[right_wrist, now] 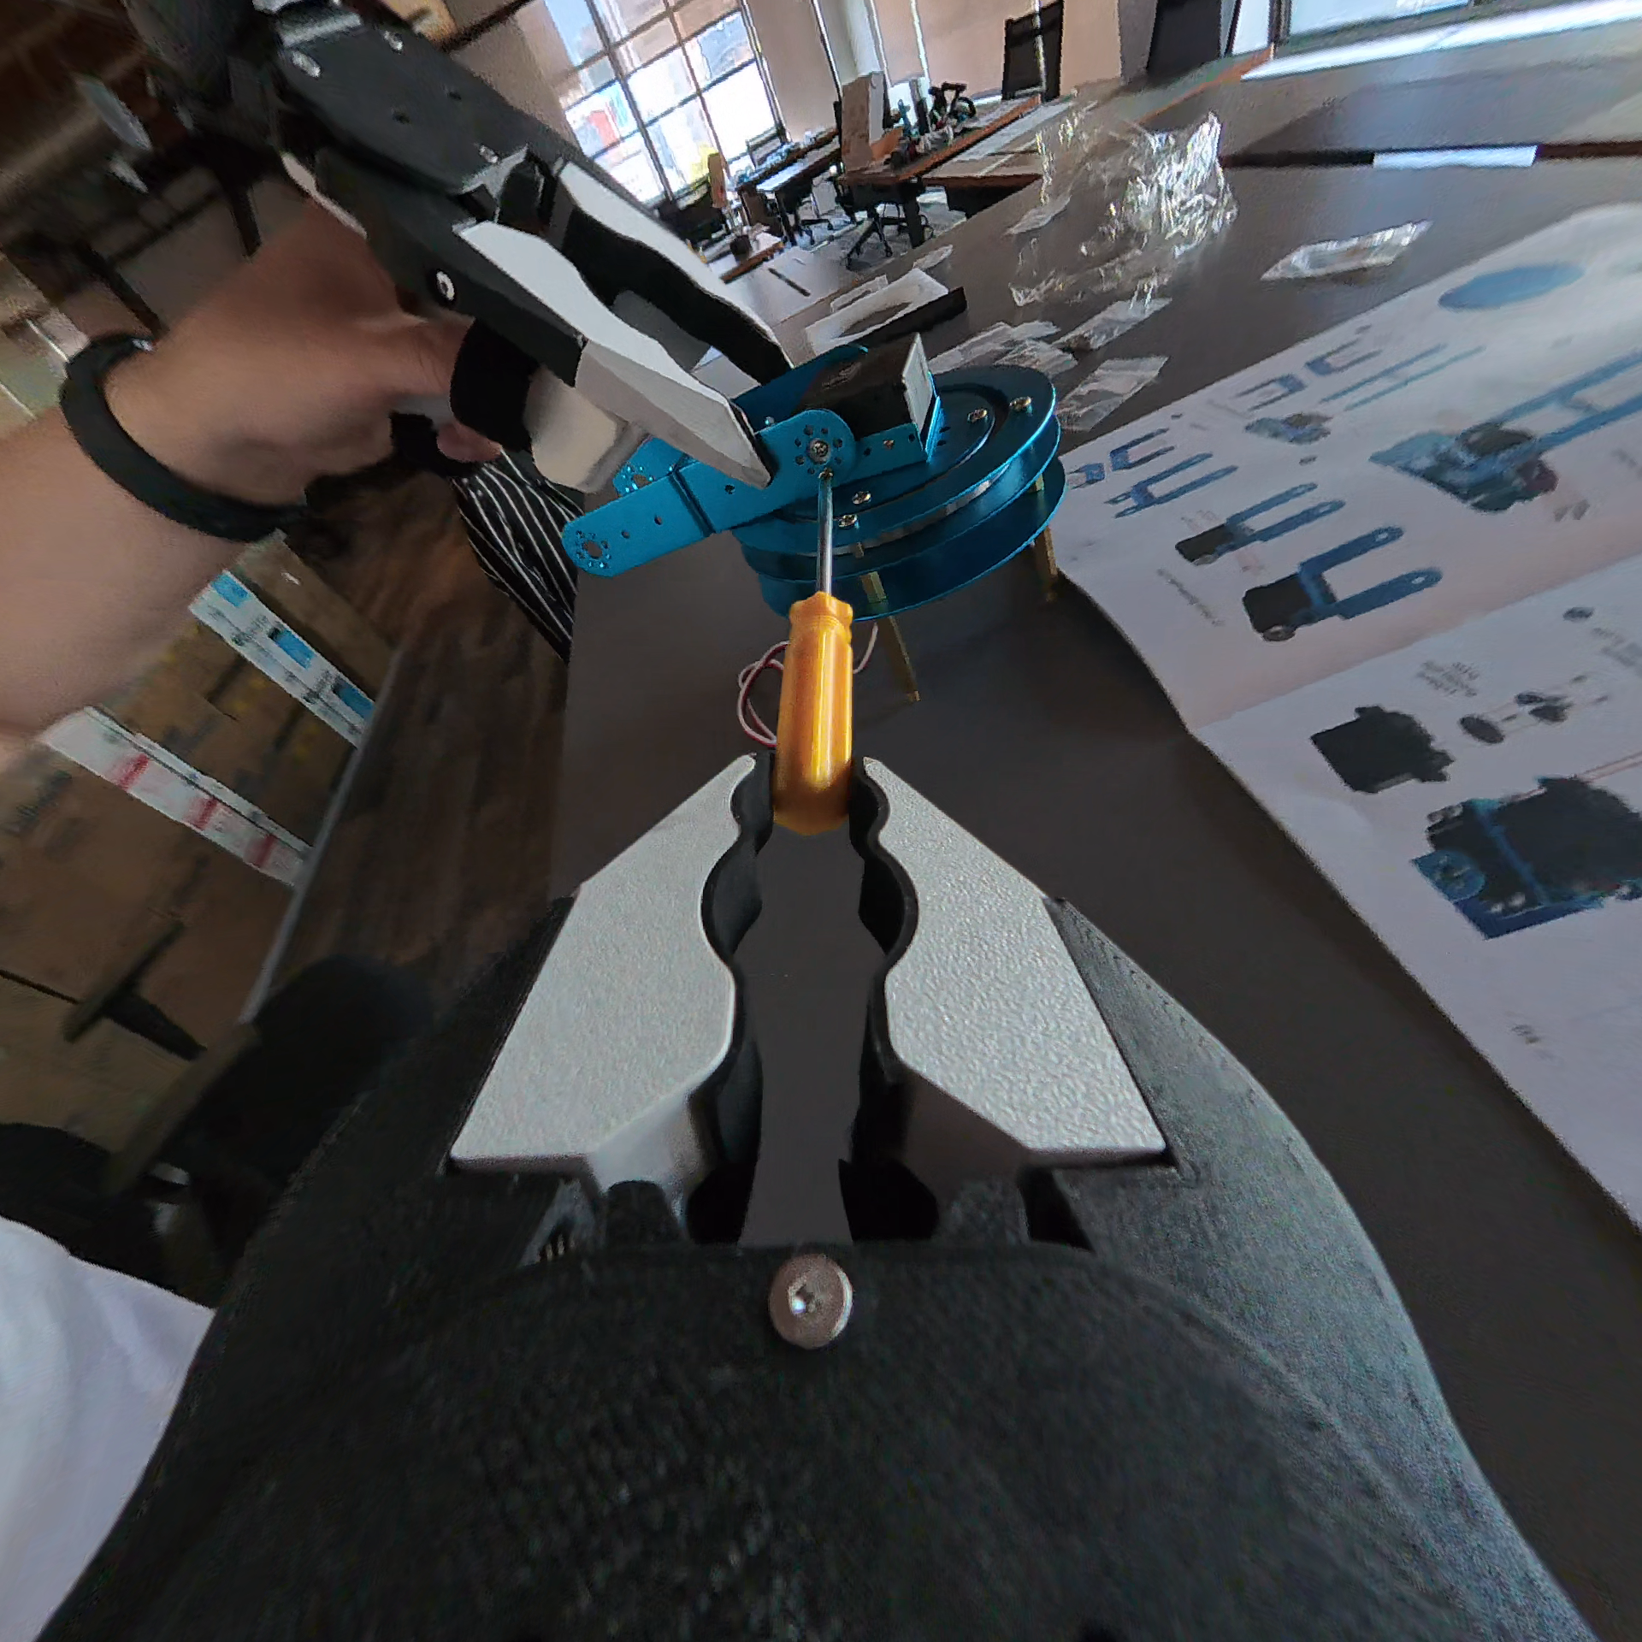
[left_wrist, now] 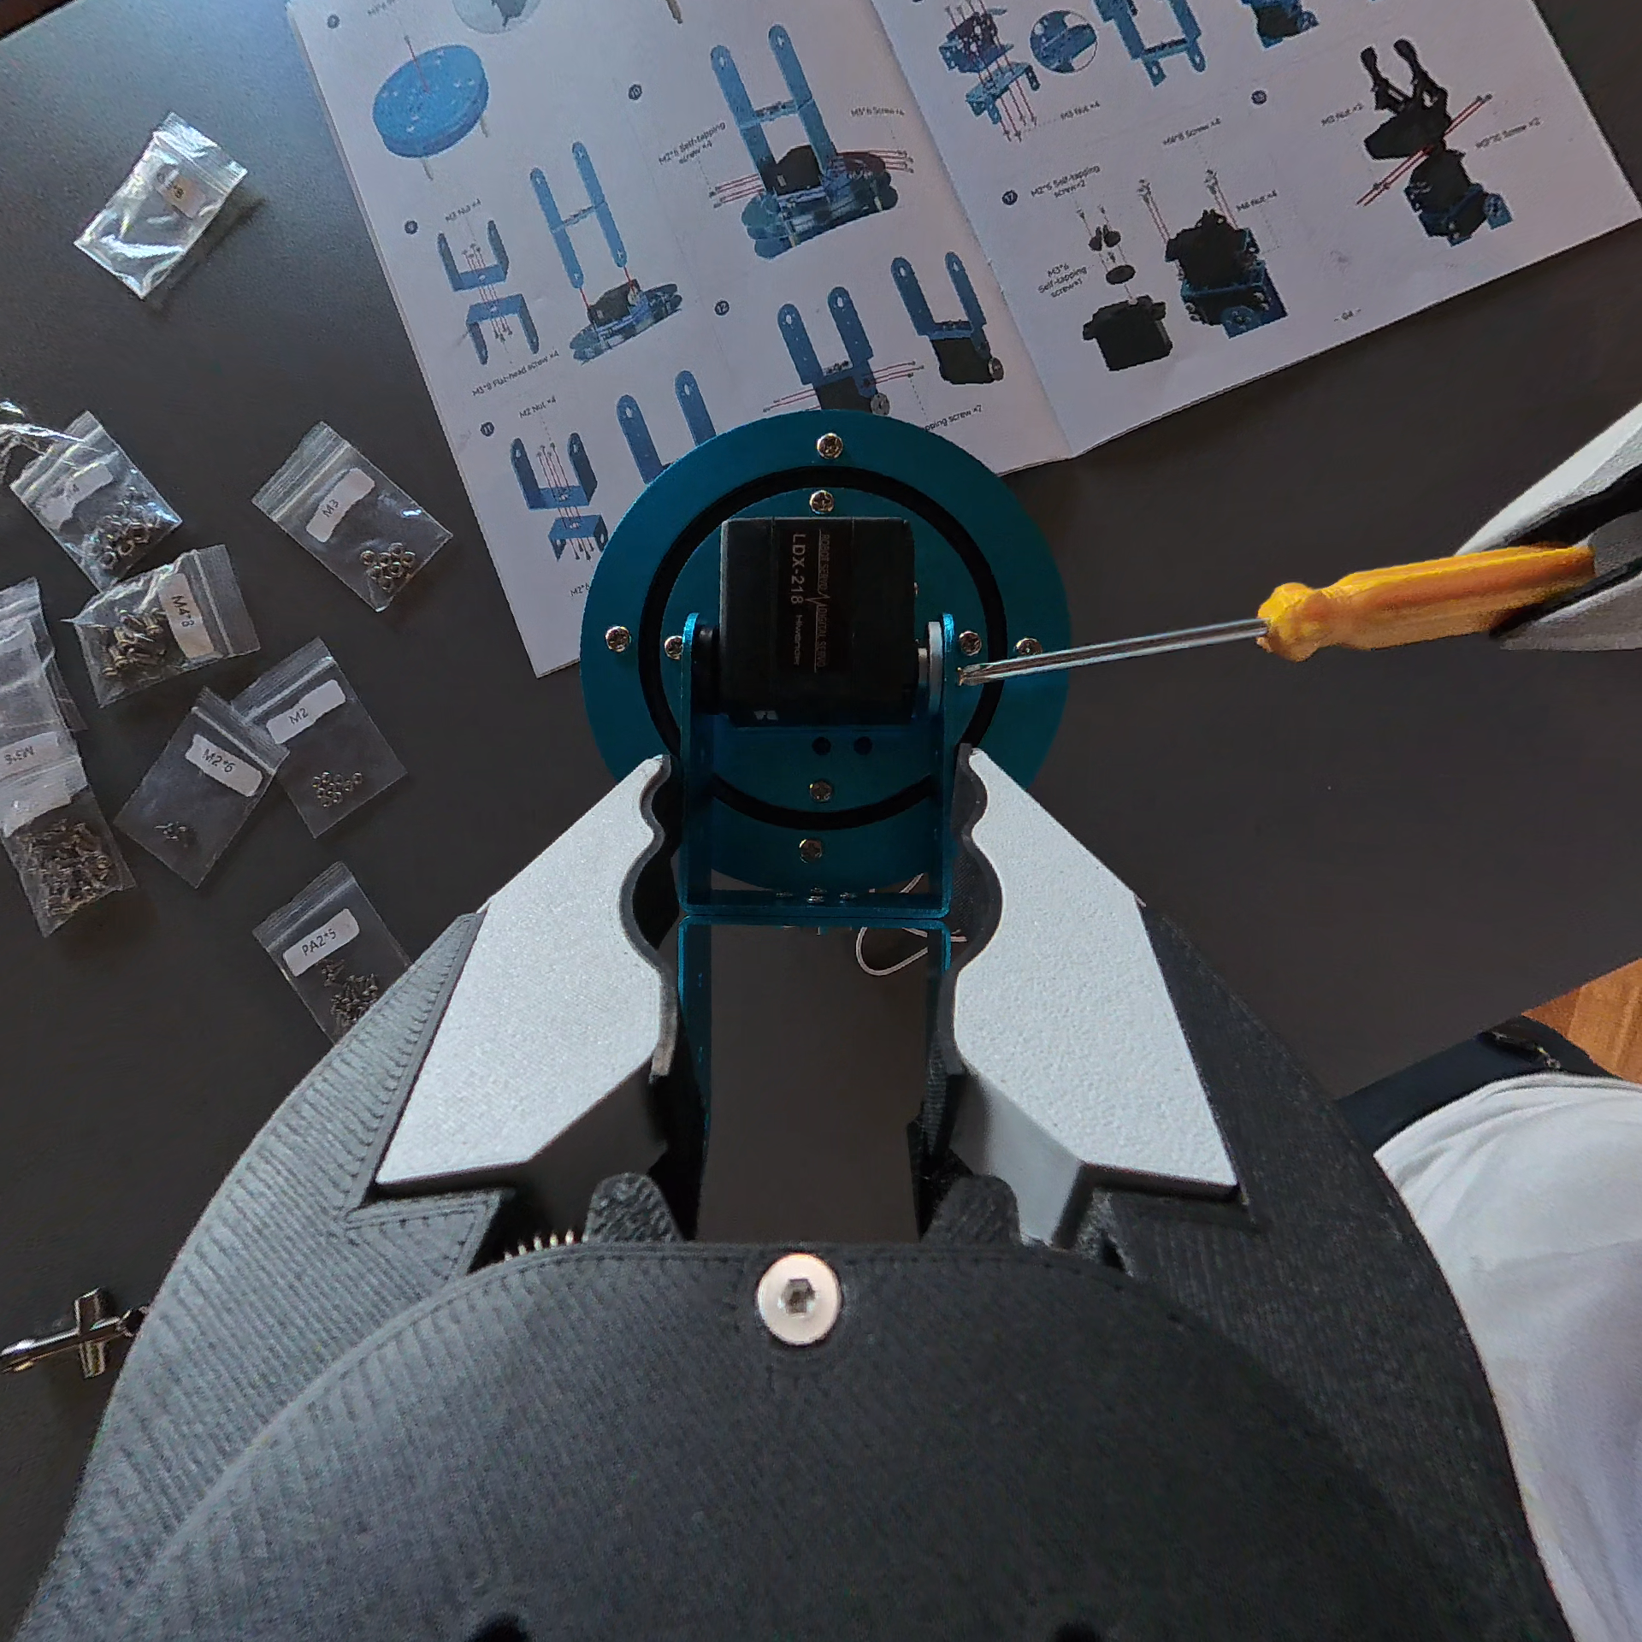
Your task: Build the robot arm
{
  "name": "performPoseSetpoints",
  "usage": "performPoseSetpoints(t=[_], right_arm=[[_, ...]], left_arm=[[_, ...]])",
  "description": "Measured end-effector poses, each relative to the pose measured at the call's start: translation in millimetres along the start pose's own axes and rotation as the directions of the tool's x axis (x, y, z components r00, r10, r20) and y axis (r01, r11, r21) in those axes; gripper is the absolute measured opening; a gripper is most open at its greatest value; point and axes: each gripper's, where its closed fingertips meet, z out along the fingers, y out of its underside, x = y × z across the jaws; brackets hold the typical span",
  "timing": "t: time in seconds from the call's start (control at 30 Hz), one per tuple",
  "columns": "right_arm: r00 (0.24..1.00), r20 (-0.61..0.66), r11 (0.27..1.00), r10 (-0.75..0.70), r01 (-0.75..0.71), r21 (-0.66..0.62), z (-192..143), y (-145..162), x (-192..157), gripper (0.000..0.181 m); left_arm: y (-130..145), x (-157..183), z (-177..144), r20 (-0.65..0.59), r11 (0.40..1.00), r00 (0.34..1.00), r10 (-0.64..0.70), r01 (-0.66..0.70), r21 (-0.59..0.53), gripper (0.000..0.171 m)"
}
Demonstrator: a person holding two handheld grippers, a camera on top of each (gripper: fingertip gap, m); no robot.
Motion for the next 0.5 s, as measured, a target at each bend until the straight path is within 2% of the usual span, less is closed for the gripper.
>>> performPoseSetpoints(t=[0.13, 0.27, 0.37, 0.5], right_arm=[[0.984, 0.035, 0.985, 0.172, -0.173, 0.018, 1, 2, -4, 0.015], [0.935, 0.077, 0.937, 0.346, -0.348, 0.026, 2, 4, -7, 0.015], [0.863, 0.124, 0.868, 0.49, -0.496, 0.026, 3, 7, -10, 0.015], [0.725, 0.196, 0.735, 0.66, -0.677, 0.027, 4, 7, -14, 0.015]], left_arm=[[0, 0, 0, -0.002, 1.0, 1.0, 0.0, 0.0, -0.01, 0.061], [0, 0, 0, -0.001, 1.0, 1.0, 0.004, -0.004, -0.021, 0.061], [1, 0, 0, -0.002, 1.0, 1.0, 0.009, -0.009, -0.022, 0.061], [1, 0, 0, -0.004, 1.0, 1.0, 0.015, -0.015, -0.024, 0.061]])
